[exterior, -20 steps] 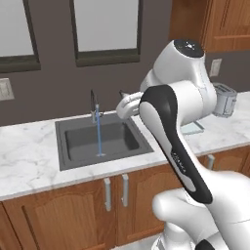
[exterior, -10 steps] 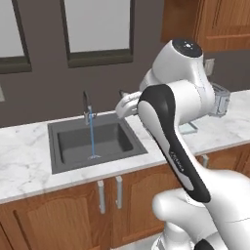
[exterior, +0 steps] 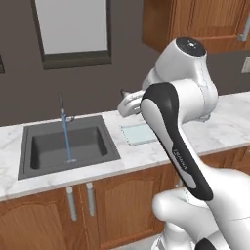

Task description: Take the fish out of the fridge, briefly rinse it in the sink, and place it on the tray next to the sink.

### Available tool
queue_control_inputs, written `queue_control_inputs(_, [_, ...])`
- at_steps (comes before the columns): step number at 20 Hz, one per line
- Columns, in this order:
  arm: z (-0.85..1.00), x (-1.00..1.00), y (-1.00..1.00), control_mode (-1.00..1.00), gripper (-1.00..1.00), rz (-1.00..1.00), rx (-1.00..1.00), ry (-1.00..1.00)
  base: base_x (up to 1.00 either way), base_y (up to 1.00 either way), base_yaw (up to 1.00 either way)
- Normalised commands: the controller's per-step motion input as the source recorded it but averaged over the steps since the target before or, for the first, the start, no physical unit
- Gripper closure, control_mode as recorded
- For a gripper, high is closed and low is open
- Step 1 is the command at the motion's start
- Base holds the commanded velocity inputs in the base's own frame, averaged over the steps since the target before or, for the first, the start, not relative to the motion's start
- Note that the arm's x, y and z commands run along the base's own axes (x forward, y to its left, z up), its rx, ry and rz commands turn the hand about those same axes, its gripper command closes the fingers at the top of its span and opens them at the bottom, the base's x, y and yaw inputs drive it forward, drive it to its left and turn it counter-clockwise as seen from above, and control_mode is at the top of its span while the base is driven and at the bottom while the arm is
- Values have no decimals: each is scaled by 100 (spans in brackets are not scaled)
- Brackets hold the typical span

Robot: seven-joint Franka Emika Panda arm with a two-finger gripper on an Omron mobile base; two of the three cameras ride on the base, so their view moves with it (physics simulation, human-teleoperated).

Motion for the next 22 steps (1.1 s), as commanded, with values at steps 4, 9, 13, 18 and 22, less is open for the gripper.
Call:
queue_control_inputs(4, [0,0,0,100,100,0,0,0,74,-23,0])
queue_control_inputs(9, [0,0,0,100,100,0,0,0,75,-4,0])
queue_control_inputs(13, [-8,19,-3,-100,100,1,1,3,29,0,0])
queue_control_inputs(18, [-40,44,-26,-100,100,7,29,12,0,0,0])
queue_control_inputs(22, [-65,35,0,-100,100,11,33,27,0,0,0])
